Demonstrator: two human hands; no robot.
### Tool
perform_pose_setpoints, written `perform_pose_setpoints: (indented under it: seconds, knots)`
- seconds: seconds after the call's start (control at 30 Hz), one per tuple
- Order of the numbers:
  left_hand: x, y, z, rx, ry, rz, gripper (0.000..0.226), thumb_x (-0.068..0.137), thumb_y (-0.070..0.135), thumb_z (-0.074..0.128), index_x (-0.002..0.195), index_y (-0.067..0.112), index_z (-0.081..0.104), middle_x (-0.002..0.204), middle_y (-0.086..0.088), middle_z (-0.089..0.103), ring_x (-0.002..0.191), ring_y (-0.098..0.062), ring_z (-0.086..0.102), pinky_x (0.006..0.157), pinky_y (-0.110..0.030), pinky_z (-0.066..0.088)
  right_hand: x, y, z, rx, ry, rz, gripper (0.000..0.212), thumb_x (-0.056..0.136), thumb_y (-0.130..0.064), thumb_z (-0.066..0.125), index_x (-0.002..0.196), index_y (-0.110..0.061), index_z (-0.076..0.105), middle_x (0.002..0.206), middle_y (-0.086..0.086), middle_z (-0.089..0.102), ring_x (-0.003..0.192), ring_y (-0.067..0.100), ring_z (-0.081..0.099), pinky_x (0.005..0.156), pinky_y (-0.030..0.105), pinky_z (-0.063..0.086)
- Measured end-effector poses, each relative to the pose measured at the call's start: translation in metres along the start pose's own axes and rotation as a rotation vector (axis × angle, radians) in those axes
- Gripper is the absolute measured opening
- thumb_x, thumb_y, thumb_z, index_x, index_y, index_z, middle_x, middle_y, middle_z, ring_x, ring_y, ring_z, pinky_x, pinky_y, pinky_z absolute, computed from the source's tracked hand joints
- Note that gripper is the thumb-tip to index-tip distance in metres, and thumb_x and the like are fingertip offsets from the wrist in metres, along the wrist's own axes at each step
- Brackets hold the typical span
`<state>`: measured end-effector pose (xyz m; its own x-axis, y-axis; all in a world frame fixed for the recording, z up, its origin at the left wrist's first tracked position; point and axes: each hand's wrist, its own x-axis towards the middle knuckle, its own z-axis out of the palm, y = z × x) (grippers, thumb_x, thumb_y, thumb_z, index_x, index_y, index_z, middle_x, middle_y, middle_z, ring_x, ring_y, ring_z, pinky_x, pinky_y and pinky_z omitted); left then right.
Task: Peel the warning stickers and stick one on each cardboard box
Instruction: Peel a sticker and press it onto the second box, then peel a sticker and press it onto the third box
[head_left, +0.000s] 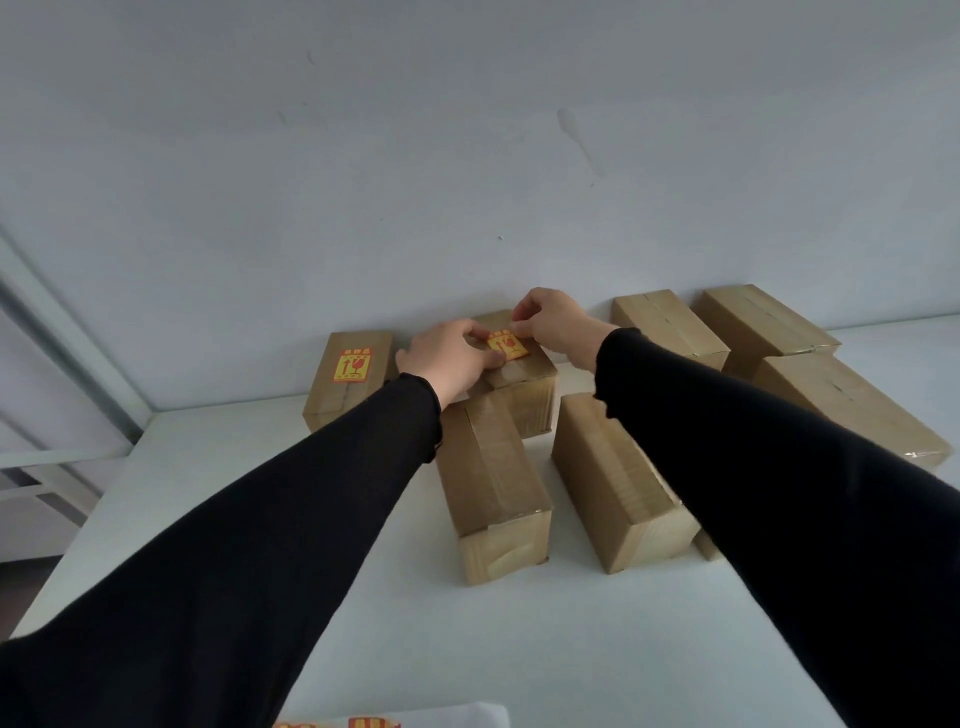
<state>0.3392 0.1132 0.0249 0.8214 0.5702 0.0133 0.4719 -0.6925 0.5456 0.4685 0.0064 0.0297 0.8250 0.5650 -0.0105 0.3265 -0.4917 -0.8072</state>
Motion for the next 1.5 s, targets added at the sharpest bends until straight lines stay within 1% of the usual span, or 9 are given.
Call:
perform_pose_setpoints:
  seconds: [0.07, 0.13, 0.3, 0.47, 0.6, 0.77, 0.93, 1.23, 1.5]
  knots:
    - [0.002, -0.001, -0.002, -0.042, -0.037, -0.013, 0.047, 0.073, 0.062, 0.067, 0.116, 0.043, 0.065, 0.128, 0.007, 0.063, 0.119, -0.025, 0.056, 0.101, -0.048, 0.041, -0.006, 0.002, -0.012, 0.005, -0.145, -0.016, 0.028, 0.087, -0.008, 0.072, 0.114, -0.011, 0.062, 0.117, 0.004, 0.058, 0.103, 0.020, 0.056, 0.081, 0.027, 0.048]
    - [0.005, -0.001, -0.003, -0.080, -0.072, -0.013, 0.051, 0.066, 0.064, 0.065, 0.113, 0.044, 0.064, 0.128, 0.006, 0.063, 0.119, -0.025, 0.056, 0.103, -0.049, 0.041, -0.012, 0.004, -0.017, -0.133, -0.184, -0.061, 0.035, 0.086, -0.009, 0.073, 0.118, -0.014, 0.060, 0.124, 0.001, 0.055, 0.111, 0.020, 0.054, 0.090, 0.029, 0.046]
    - [0.011, -0.001, -0.003, 0.003, -0.094, -0.010, 0.050, 0.072, 0.062, 0.067, 0.118, 0.045, 0.063, 0.125, 0.008, 0.064, 0.118, -0.025, 0.057, 0.104, -0.048, 0.038, -0.022, 0.004, -0.006, -0.210, -0.069, -0.097, 0.035, 0.090, -0.008, 0.068, 0.123, -0.014, 0.057, 0.130, 0.003, 0.053, 0.106, 0.019, 0.054, 0.083, 0.030, 0.048]
    - [0.006, 0.006, -0.005, 0.131, -0.033, 0.005, 0.049, 0.080, 0.059, 0.065, 0.126, 0.043, 0.059, 0.130, 0.006, 0.063, 0.119, -0.025, 0.056, 0.103, -0.047, 0.039, -0.038, 0.004, -0.007, -0.214, 0.019, -0.112, 0.033, 0.092, -0.009, 0.063, 0.124, -0.012, 0.056, 0.128, 0.004, 0.057, 0.107, 0.019, 0.055, 0.084, 0.028, 0.045]
    - [-0.008, 0.007, -0.016, 0.157, 0.094, 0.103, 0.044, 0.093, 0.046, 0.059, 0.134, 0.033, 0.055, 0.135, -0.001, 0.061, 0.124, -0.029, 0.053, 0.102, -0.049, 0.043, -0.064, -0.003, -0.021, -0.281, 0.114, -0.164, 0.034, 0.094, -0.004, 0.055, 0.126, -0.014, 0.055, 0.128, 0.003, 0.057, 0.098, 0.014, 0.051, 0.077, 0.025, 0.041]
    - [-0.056, -0.003, -0.057, 0.176, 0.148, 0.169, 0.026, 0.095, 0.036, 0.050, 0.117, 0.033, 0.064, 0.119, 0.001, 0.065, 0.111, -0.026, 0.058, 0.097, -0.046, 0.045, -0.126, -0.013, -0.037, -0.414, 0.153, -0.289, 0.027, 0.096, -0.010, 0.052, 0.122, -0.017, 0.057, 0.125, 0.002, 0.058, 0.092, 0.013, 0.052, 0.074, 0.026, 0.040]
    - [-0.135, -0.031, -0.083, 0.123, 0.147, 0.312, 0.015, 0.095, 0.030, 0.057, 0.102, 0.031, 0.070, 0.102, 0.004, 0.062, 0.097, -0.019, 0.058, 0.082, -0.035, 0.048, -0.202, -0.021, -0.035, -0.483, 0.164, -0.431, 0.020, 0.095, -0.016, 0.054, 0.113, -0.018, 0.062, 0.113, -0.002, 0.061, 0.098, 0.017, 0.055, 0.075, 0.030, 0.043]
    - [-0.283, -0.097, -0.068, 0.180, 0.018, 0.313, 0.018, 0.096, 0.030, 0.059, 0.112, 0.027, 0.069, 0.108, 0.008, 0.062, 0.102, -0.016, 0.054, 0.088, -0.039, 0.046, -0.323, -0.019, 0.035, -0.453, 0.007, -0.500, 0.021, 0.093, -0.018, 0.057, 0.112, -0.016, 0.067, 0.108, 0.001, 0.064, 0.100, 0.021, 0.056, 0.081, 0.037, 0.050]
    - [-0.326, -0.146, -0.025, 0.208, -0.127, 0.143, 0.037, 0.093, 0.034, 0.062, 0.128, 0.023, 0.058, 0.126, 0.001, 0.058, 0.117, -0.020, 0.053, 0.096, -0.040, 0.047, -0.376, 0.011, 0.116, -0.391, -0.112, -0.359, 0.020, 0.093, -0.022, 0.061, 0.112, -0.016, 0.059, 0.106, -0.001, 0.063, 0.087, 0.019, 0.059, 0.072, 0.033, 0.049]
